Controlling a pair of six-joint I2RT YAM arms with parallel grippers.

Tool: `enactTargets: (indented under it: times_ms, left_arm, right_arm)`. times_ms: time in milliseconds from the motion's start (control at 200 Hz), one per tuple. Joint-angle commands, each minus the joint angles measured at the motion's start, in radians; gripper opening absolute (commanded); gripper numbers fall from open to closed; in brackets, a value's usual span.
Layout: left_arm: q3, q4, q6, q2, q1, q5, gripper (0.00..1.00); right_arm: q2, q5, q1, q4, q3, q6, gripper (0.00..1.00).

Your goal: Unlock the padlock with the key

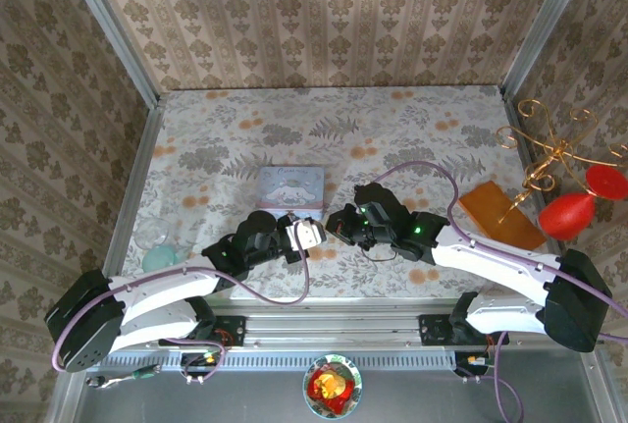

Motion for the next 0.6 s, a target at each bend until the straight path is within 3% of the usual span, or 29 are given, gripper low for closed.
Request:
enactTargets:
  times_ms: [0, 170, 280, 460, 595]
  left_arm:
    - [0.03, 0.018, 0.002, -0.005, -0.01, -0.003, 0.02]
    - [-0.001, 0.04, -0.097, -0.083, -0.008, -0.055, 0.32]
    - [-0.035, 0.073, -0.35, -0.202, 0.007, -0.109, 0.5]
    - [-0.018, 0.015, -0.976, -0.253, 0.135, -0.087, 0.51]
    - [-0.074, 0.284, -1.36, -0.144, 0.169, 0.003, 0.49]
  right_arm:
    - [-0.014, 0.014, -0.001, 0.029, -0.009, -0.038, 0.0]
    - [-0.072, 0.068, -0.032, 0.042, -0.045, -0.116, 0.0]
    - [-0.139, 0.096, -0.065, 0.143, -0.125, -0.161, 0.0]
    - [-0.176, 0.103, -0.065, 0.411, -0.233, -0.208, 0.0]
    - [-0.156, 0.124, -0.04, 0.61, -0.29, -0.21, 0.0]
